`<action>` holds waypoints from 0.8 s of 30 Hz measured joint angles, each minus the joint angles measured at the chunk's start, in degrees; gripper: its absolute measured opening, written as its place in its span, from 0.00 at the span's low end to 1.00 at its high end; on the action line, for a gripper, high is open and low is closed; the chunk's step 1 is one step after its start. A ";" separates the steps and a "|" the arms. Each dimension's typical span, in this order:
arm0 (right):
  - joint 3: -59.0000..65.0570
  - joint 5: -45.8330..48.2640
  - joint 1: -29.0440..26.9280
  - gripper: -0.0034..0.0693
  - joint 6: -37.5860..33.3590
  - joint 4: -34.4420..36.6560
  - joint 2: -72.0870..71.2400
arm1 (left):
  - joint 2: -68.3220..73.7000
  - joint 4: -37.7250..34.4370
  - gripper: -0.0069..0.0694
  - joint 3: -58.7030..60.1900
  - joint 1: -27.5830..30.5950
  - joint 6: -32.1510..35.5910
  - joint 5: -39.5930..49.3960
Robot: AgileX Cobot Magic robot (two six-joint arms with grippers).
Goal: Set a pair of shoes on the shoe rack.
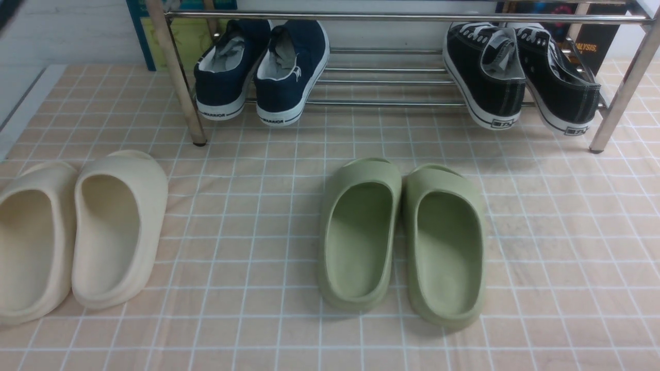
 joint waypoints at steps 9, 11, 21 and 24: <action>0.00 0.00 0.00 0.38 0.00 0.00 0.00 | -25.85 4.09 0.10 48.27 0.00 -5.64 -34.27; 0.00 0.00 0.00 0.38 0.00 0.00 0.00 | -29.48 4.28 0.10 57.36 0.00 -6.84 -39.86; 0.00 0.00 0.00 0.38 0.00 0.00 0.00 | -30.86 4.55 0.11 74.83 0.00 -7.27 -41.78; 0.00 0.00 0.00 0.38 0.00 0.00 0.00 | -30.86 4.55 0.11 76.71 0.00 -7.27 -40.18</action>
